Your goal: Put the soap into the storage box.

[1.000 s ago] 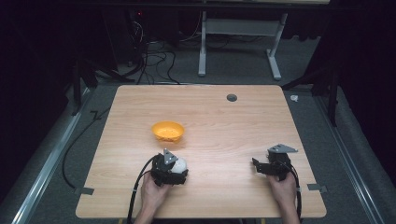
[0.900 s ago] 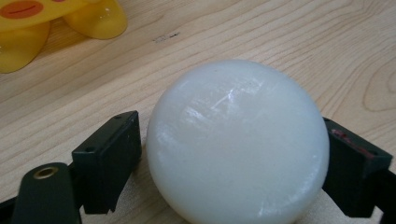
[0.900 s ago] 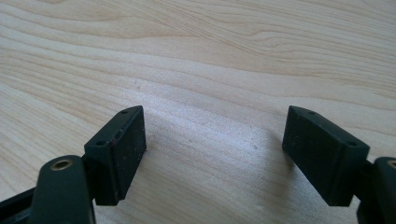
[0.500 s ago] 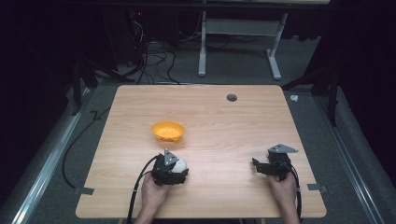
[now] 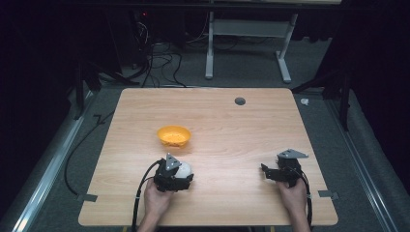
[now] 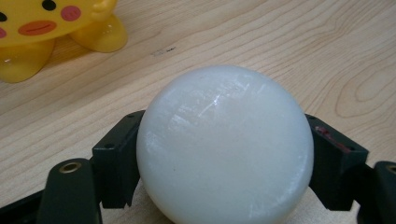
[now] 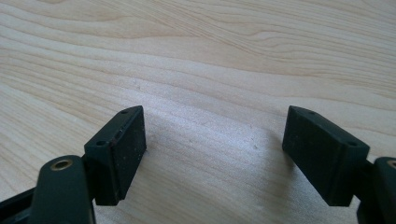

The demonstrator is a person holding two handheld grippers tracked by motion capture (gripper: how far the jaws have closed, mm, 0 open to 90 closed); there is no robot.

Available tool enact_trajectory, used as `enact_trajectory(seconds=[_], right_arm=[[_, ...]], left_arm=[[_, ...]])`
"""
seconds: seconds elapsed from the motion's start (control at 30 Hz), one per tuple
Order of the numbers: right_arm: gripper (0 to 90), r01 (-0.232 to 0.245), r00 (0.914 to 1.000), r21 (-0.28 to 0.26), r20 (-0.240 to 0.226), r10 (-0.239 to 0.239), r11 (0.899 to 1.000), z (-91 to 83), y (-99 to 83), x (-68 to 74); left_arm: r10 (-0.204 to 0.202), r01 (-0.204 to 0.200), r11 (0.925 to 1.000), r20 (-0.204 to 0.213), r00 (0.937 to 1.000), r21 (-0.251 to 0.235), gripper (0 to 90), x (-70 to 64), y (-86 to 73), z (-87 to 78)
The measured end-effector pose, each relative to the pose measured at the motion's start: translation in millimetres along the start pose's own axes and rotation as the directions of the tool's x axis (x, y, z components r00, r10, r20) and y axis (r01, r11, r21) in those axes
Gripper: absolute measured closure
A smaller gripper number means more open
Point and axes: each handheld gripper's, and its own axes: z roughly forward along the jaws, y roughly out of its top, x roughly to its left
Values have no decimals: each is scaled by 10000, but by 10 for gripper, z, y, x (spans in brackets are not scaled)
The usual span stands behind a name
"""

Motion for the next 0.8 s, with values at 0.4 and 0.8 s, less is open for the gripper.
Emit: enact_trajectory(seconds=[0.4,0.8], right_arm=[[224,6,10000,1,-4,-6,10000,0,0,0],[224,6,10000,0,-3,-6,10000,0,0,0]], left_arm=[[55,-55,9996,-3,10000,-282,243,39,65,-141],[-337,318,9972,-271,9991,-675,243,151,103,-267]])
